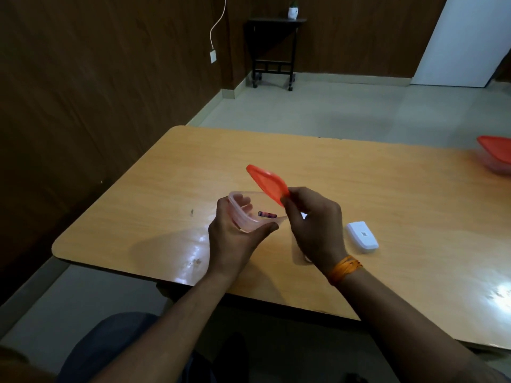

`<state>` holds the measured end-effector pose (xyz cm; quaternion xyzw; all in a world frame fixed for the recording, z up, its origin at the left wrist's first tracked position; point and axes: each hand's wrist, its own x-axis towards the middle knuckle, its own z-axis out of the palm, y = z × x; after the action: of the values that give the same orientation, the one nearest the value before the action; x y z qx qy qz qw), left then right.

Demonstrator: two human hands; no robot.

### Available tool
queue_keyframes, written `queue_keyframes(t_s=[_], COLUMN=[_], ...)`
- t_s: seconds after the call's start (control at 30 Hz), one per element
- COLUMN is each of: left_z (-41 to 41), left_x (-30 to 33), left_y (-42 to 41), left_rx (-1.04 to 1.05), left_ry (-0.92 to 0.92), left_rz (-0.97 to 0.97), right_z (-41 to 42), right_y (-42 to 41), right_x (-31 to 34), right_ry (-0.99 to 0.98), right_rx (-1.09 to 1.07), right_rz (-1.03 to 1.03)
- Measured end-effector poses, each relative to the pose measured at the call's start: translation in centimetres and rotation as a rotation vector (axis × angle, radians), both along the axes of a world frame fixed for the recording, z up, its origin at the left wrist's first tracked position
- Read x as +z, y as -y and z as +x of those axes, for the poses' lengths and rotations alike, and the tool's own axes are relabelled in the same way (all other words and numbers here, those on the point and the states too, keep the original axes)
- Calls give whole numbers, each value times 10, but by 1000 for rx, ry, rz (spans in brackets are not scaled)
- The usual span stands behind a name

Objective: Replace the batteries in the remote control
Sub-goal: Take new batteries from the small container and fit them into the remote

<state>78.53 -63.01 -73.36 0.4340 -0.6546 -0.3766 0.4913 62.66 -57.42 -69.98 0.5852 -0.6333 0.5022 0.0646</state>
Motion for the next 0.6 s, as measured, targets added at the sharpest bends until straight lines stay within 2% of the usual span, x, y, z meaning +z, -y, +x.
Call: queue_keyframes(t_s=[0.1, 0.33, 0.47, 0.6], left_z=[7, 29, 38, 47], left_x=[-1, -13, -20, -26], left_y=[5, 21, 27, 27], left_rx=[73, 279, 276, 266], left_ry=[-20, 13, 71, 144], left_rz=[36, 114, 142, 157], right_z=[-4, -8, -11, -10], right_y=[19, 57, 73, 73], right_x=[-1, -10, -16, -14], right_ry=[205, 465, 470, 405], right_rx=[-88, -174, -233, -256], right_rz=[45, 273, 528, 649])
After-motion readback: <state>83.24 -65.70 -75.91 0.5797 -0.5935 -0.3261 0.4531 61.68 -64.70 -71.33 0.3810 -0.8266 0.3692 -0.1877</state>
